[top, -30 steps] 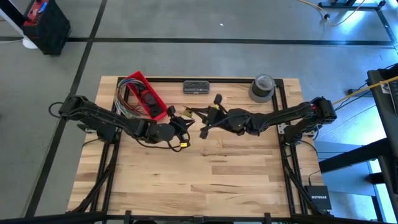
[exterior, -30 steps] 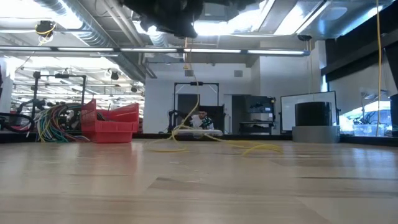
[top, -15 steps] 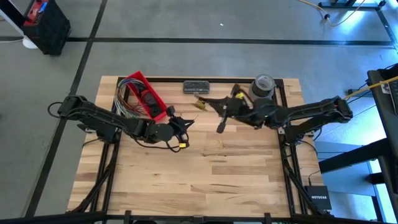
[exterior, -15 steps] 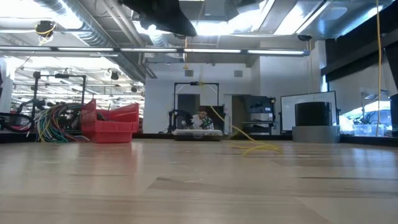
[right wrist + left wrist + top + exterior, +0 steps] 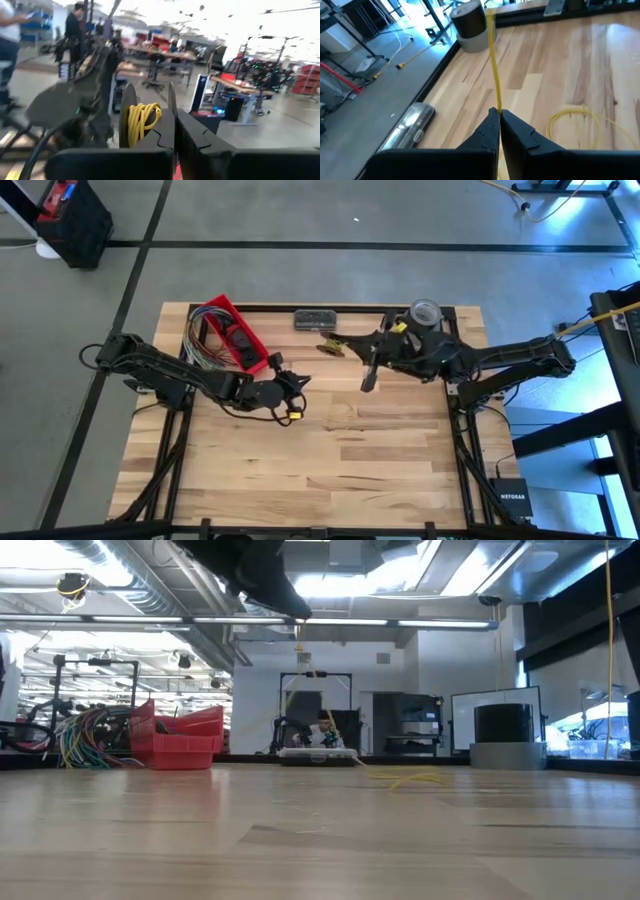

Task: Coil cords
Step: Coil the yellow wire on the spool

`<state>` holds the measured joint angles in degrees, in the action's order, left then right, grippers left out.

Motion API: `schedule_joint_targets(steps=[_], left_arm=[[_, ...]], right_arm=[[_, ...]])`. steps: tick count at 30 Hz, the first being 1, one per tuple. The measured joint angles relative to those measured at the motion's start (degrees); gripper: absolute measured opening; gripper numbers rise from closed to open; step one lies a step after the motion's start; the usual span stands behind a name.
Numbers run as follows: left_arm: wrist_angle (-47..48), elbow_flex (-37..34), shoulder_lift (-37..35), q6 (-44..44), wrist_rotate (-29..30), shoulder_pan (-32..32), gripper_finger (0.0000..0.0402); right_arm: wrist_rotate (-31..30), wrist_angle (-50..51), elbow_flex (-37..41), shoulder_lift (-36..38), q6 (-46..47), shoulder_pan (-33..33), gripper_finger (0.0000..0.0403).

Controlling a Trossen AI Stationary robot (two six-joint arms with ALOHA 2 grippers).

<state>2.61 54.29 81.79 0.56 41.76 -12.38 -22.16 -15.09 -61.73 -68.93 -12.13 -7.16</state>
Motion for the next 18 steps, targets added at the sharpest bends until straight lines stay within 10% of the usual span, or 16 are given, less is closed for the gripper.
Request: schedule_joint_targets(steps=[18], left_arm=[[23.7, 0.2, -14.1, 11.4, 4.1, -3.7, 0.0005]], right_arm=[[7.3, 17.3, 0.1, -6.8, -0.1, 0.0, 0.0005]])
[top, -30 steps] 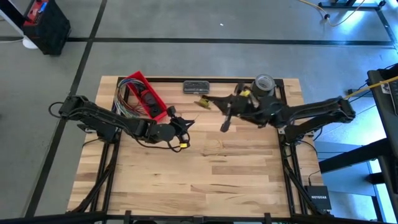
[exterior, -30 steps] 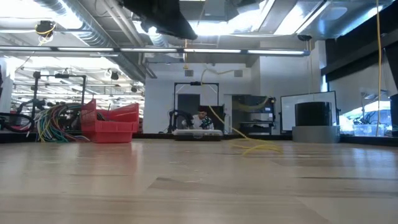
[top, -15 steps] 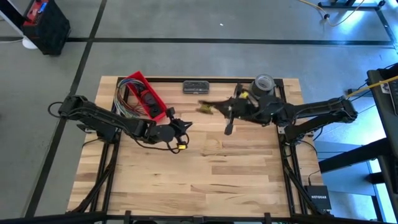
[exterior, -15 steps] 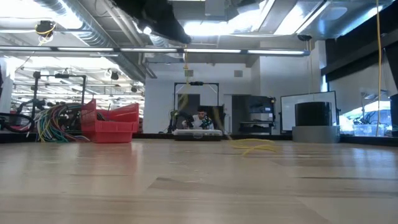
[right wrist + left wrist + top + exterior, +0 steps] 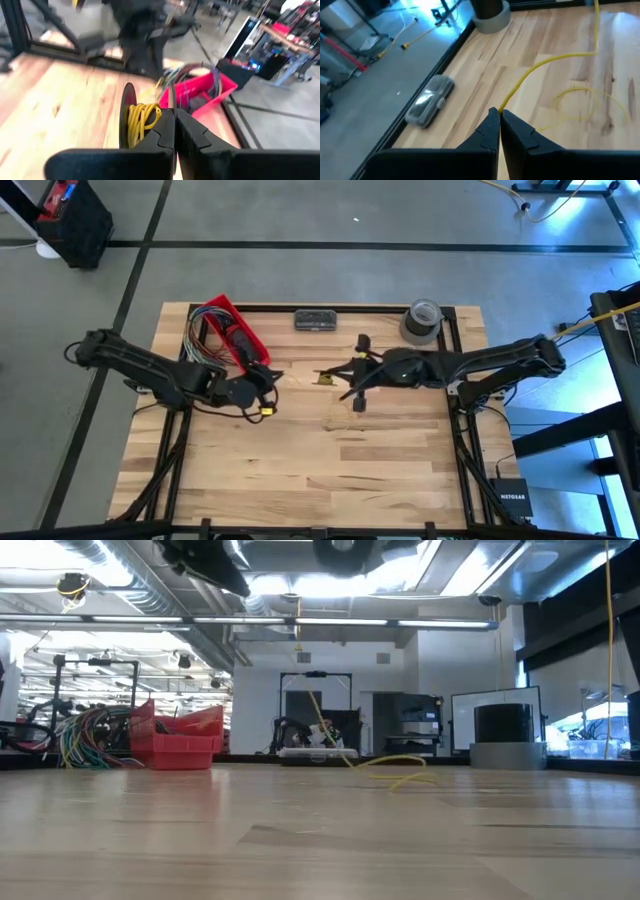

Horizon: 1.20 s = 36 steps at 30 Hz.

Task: Coil cords
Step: Coil the yellow wire on the spool

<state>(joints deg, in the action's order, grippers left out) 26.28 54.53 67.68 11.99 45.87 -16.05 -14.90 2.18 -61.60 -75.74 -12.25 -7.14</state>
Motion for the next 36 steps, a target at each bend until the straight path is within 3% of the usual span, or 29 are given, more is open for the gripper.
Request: schedule_joint_targets(steps=[7, 14, 22, 28, 36], left_arm=[[8.1, 0.0, -2.4, 8.6, 8.0, -0.2, 0.0005], [7.7, 0.1, -2.9, 10.6, 10.2, -0.7, 0.0005], [-2.0, 0.1, -2.9, 5.5, 4.2, -4.8, 0.0005], [-5.9, 0.1, -2.2, 3.0, 0.0, -5.7, 0.0005], [-15.6, 0.1, 2.6, -3.1, -1.7, -4.5, 0.0005]], right_arm=[[0.0, 3.2, 0.0, -4.2, -0.2, 0.0, 0.0005], [-2.2, 4.3, 0.1, -7.8, -1.0, 0.0, 0.0005], [-16.7, 3.4, 0.1, -13.1, -2.9, 0.0, 0.0005], [-27.4, -2.8, 0.1, -16.7, -4.3, 0.0, 0.0005], [-31.4, -12.1, 0.2, -18.2, -7.4, 0.3, 0.0005]])
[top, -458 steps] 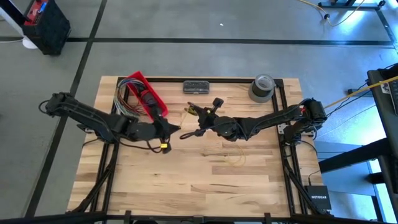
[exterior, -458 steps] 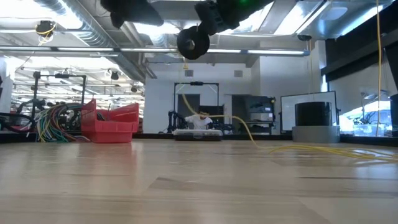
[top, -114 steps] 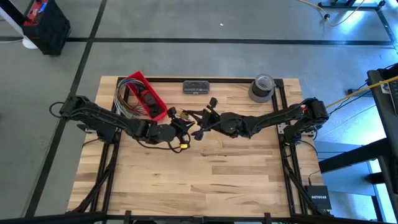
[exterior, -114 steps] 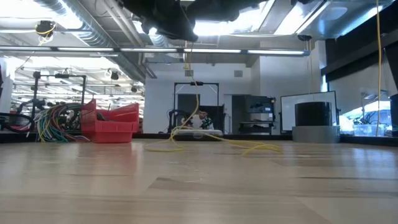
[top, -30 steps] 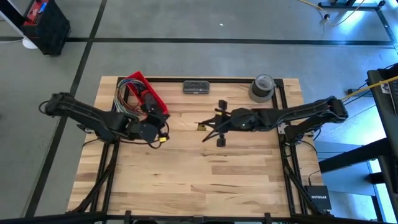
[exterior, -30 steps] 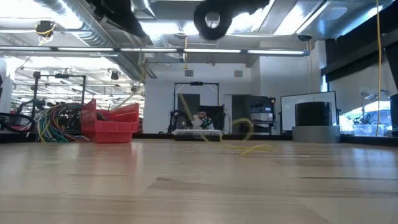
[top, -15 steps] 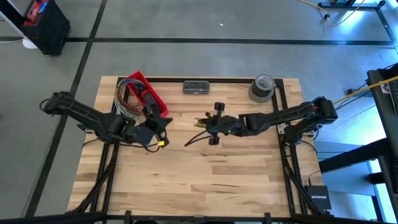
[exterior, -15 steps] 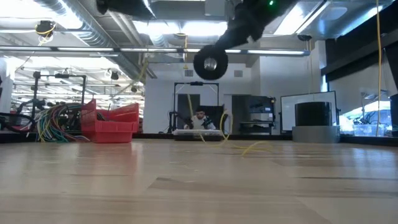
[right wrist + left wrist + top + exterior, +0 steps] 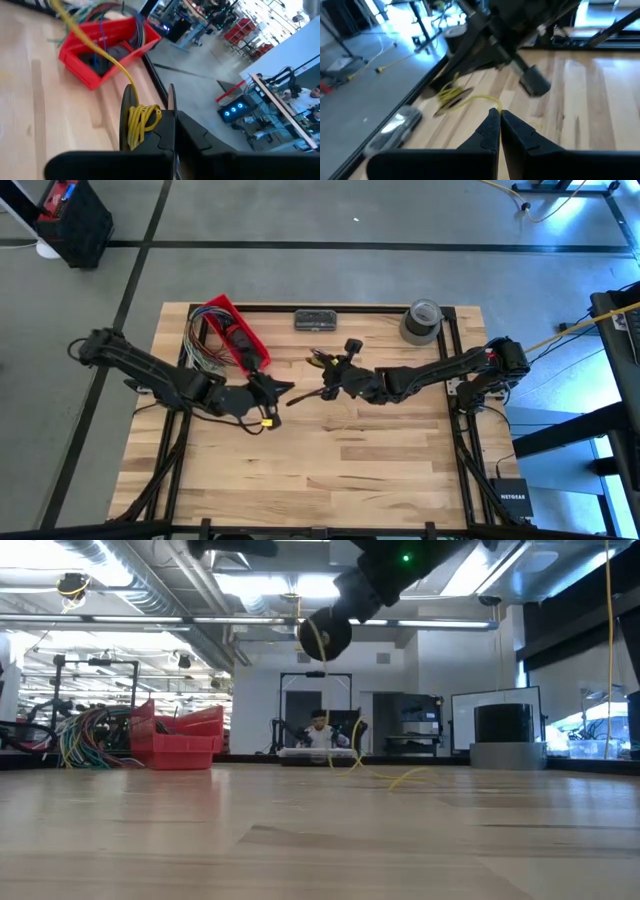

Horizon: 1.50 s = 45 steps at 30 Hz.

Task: Coil cords
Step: Coil the yellow wire on the spool

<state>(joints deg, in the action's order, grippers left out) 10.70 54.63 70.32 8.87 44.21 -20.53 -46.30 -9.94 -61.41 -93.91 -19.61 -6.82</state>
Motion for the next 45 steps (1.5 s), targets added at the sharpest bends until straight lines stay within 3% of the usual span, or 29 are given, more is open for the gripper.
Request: schedule_joint_targets(steps=[6, 15, 20, 39, 45], left_arm=[[-9.4, 0.0, 4.2, -6.2, -1.6, 1.0, 0.0005], [-17.0, 0.0, 10.0, -15.9, -1.8, 2.2, 0.0005], [-17.6, 0.0, 11.7, -20.1, -9.7, 2.3, 0.0005], [-9.3, 0.0, 11.8, -14.8, -15.4, 5.8, 0.0005], [-8.1, 0.1, 11.8, -13.6, -15.4, 6.7, 0.0005]], right_arm=[[1.5, -1.1, 0.0, 0.0, 0.3, 0.2, 0.0005], [8.9, -1.1, 0.0, 0.0, 4.6, 0.1, 0.0005], [8.9, -1.1, 0.0, 0.0, 4.7, 0.1, 0.0005], [10.0, -12.8, 0.0, 3.1, 3.4, 0.0, 0.0005], [9.8, -9.8, 0.0, 5.8, 2.6, 0.0, 0.0005]])
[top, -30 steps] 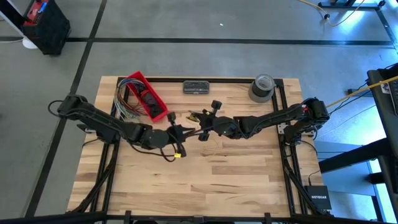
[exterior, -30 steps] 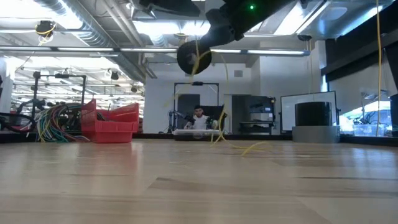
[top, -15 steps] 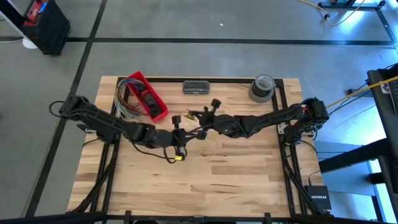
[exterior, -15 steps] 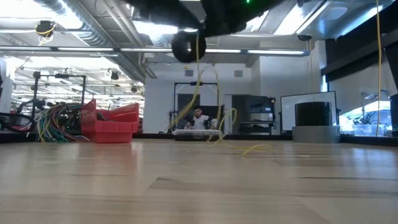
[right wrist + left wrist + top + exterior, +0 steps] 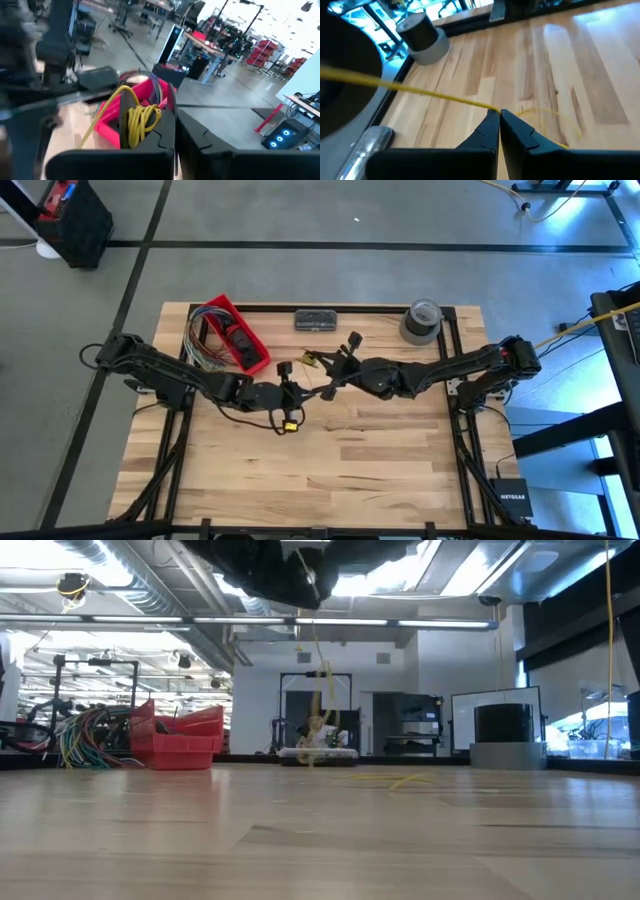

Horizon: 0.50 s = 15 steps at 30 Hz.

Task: Coil cords
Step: Coil the yellow wire on the spool

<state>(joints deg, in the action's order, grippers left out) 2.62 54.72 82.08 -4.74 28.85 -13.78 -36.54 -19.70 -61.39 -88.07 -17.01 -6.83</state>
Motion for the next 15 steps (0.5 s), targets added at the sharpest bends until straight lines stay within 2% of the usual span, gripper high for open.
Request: schedule_joint_targets(steps=[3, 6, 11, 15], left_arm=[[2.7, 0.0, -0.1, 0.0, 0.5, 0.0, 0.0005], [2.8, 0.0, -0.3, 0.5, 0.8, 0.4, 0.0005], [1.7, 0.0, -0.3, 0.4, 0.4, 0.6, 0.0005], [0.3, 0.0, -1.2, 0.8, 0.0, -0.2, 0.0005]], right_arm=[[-4.8, 6.2, 0.0, 1.9, 0.1, -0.5, 0.0005], [-8.9, 8.0, 0.0, 2.8, 0.1, -0.9, 0.0005], [-6.7, 7.5, 0.0, 3.1, 0.1, -2.0, 0.0005], [-4.8, 11.0, 0.0, 3.0, 0.2, -1.9, 0.0005]])
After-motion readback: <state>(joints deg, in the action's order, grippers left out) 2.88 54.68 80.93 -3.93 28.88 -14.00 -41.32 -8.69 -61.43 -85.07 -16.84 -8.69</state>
